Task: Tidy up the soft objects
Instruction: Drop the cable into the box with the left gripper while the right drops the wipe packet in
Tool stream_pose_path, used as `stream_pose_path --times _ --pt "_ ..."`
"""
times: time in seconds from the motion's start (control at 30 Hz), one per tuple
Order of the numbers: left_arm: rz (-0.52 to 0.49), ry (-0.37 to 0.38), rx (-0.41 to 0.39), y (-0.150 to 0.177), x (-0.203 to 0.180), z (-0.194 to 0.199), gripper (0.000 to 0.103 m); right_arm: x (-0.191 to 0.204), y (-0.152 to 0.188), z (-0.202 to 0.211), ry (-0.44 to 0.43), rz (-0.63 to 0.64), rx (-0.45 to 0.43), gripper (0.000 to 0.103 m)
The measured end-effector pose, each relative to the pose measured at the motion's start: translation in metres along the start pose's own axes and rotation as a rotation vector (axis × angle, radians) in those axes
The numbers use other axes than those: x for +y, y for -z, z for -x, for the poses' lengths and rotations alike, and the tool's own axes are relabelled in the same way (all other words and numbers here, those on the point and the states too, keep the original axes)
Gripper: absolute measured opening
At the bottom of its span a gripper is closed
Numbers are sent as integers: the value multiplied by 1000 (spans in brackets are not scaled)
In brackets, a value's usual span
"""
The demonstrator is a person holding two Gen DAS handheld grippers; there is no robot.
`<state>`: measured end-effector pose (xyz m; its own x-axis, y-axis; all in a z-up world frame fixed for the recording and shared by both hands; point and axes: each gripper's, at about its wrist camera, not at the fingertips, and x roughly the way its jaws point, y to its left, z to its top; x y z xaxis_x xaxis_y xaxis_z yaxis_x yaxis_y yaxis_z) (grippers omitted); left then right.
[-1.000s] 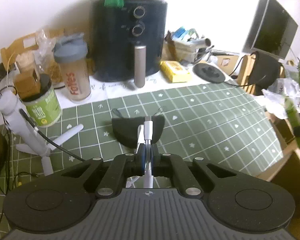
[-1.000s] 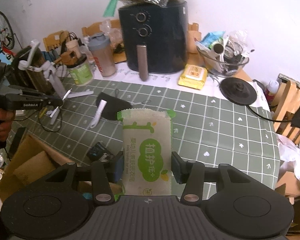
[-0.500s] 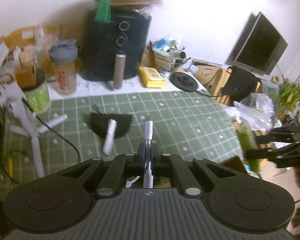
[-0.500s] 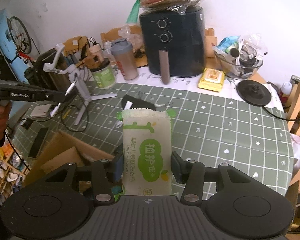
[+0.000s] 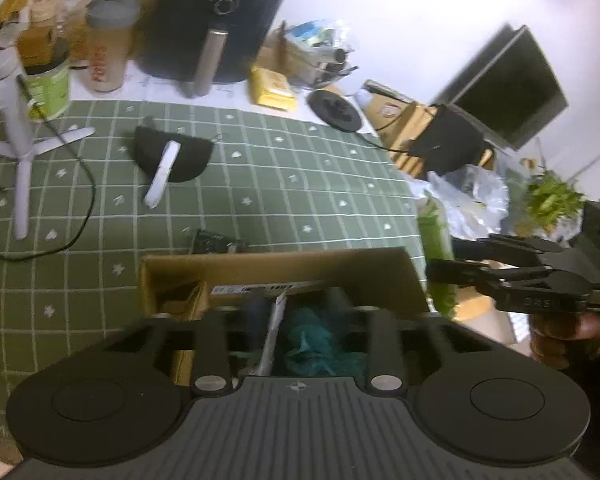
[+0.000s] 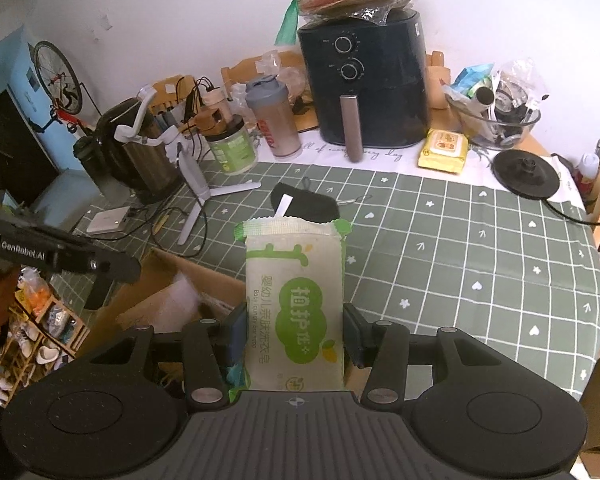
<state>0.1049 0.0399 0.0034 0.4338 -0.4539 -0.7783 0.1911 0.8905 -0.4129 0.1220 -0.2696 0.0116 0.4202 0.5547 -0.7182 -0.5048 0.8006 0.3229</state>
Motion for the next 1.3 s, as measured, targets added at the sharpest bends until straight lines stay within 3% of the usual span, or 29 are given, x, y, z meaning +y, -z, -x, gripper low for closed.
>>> stream_pose_path --times 0.3,0.57,0.83,0.93,1.0,1.2,1.3 --pt "-97 -137 -20 15 -21 4 41 5 15 -3 -47 -13 29 51" --pt "-42 -172 -54 24 -18 14 41 20 17 -14 -96 6 60 51" --pt "14 -227 -67 39 -9 26 41 52 -3 -35 -172 88 75 52" --pt "26 -240 -70 45 -7 29 41 67 -10 -47 -185 127 90 59" --pt "25 -256 -73 47 -8 31 41 72 -12 -49 -196 139 92 72" --pt "39 -262 -89 52 -7 35 41 74 -6 -52 -188 168 111 88" --pt "30 -266 -88 52 -8 34 41 68 -2 -51 -180 155 123 89"
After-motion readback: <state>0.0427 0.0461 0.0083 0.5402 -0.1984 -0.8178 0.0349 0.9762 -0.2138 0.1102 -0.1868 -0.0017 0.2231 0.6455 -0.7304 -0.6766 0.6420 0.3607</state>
